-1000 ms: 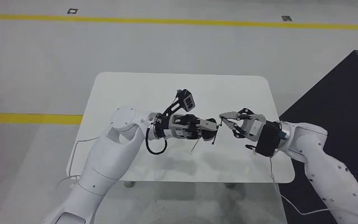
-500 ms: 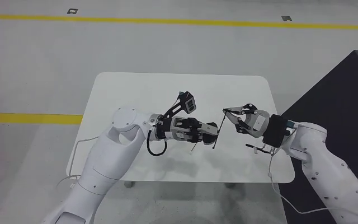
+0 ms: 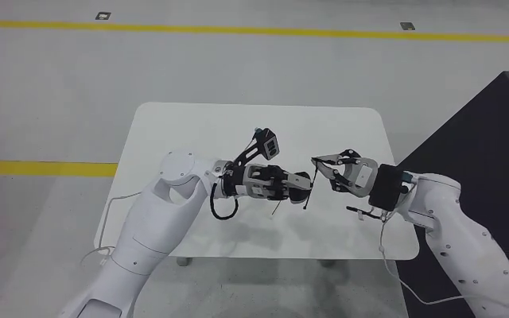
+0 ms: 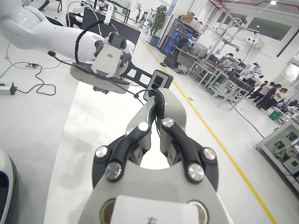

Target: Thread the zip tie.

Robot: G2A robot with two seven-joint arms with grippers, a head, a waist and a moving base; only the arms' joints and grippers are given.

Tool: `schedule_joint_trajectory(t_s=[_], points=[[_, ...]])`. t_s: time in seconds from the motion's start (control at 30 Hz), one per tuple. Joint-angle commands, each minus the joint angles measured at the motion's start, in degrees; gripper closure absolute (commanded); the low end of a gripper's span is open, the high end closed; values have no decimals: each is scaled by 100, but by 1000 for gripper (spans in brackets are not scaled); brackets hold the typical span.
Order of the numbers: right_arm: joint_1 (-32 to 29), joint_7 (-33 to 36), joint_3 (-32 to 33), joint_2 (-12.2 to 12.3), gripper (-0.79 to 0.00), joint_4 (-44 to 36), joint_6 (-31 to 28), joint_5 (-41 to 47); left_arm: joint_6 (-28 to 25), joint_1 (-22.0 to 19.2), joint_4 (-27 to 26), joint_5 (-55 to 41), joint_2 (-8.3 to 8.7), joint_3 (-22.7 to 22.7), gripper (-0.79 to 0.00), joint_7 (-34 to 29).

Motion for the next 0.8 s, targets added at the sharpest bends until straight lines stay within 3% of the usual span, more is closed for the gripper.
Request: schedule_joint_trajectory(t_s=[0.0,0.2,0.23,0.27,0.6,0.77], points=[[5,5,9,-7,0,11,-4,8,6,-2,-2,7,-1,8,0,12],[-8,25,18,-29,0,10,-19,8,24,-2,-1,35,-1,17,0,49],[-14,34,17,-32,0,13,-28,-6,29,6,1,35,1,15,-231,59],[-21,37,26,-34,0,26,-25,-20,34,13,-2,28,1,16,-760,63],[-69,74,132,-56,0,97,-26,25,8,98,-41,-163,9,-70,-785,73],[-63,259,131,-87,0,115,80,279,288,137,120,-805,-24,-95,-785,-20]])
